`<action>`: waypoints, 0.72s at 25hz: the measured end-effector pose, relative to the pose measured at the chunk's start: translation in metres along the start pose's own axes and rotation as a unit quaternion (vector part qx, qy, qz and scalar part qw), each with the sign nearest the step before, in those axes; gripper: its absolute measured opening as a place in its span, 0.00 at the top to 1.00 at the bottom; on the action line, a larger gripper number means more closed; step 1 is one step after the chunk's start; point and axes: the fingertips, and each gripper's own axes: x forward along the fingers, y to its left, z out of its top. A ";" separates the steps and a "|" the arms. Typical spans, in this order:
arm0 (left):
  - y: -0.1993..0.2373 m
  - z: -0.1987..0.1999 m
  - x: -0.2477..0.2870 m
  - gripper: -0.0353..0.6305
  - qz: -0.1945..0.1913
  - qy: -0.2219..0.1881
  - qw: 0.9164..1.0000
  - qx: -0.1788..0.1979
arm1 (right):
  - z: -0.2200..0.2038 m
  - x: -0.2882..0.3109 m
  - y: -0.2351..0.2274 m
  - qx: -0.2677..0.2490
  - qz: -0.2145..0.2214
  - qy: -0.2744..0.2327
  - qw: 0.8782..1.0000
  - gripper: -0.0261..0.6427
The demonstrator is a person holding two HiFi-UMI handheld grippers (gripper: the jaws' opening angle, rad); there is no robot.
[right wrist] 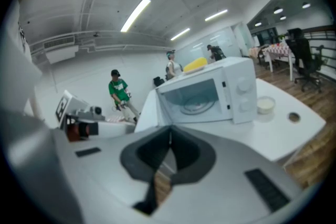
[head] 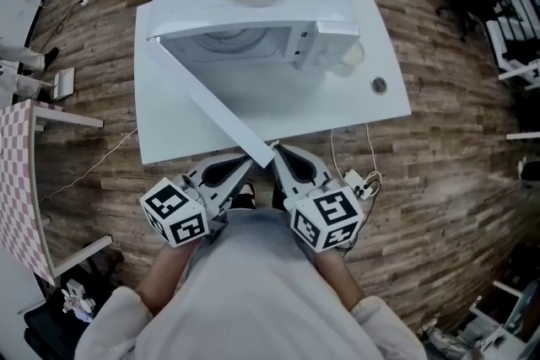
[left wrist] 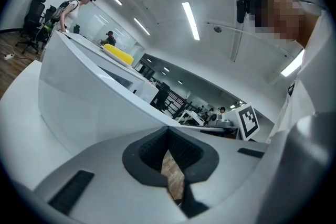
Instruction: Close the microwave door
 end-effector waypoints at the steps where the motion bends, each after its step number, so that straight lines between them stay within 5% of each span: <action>1: 0.000 0.001 0.002 0.92 0.002 -0.002 1.000 0.000 | 0.001 0.000 -0.001 -0.001 0.002 0.001 1.000 0.93; 18: 0.002 0.008 0.021 0.92 0.022 -0.013 1.000 -0.018 | 0.012 0.004 -0.021 -0.008 0.039 0.012 0.999 0.93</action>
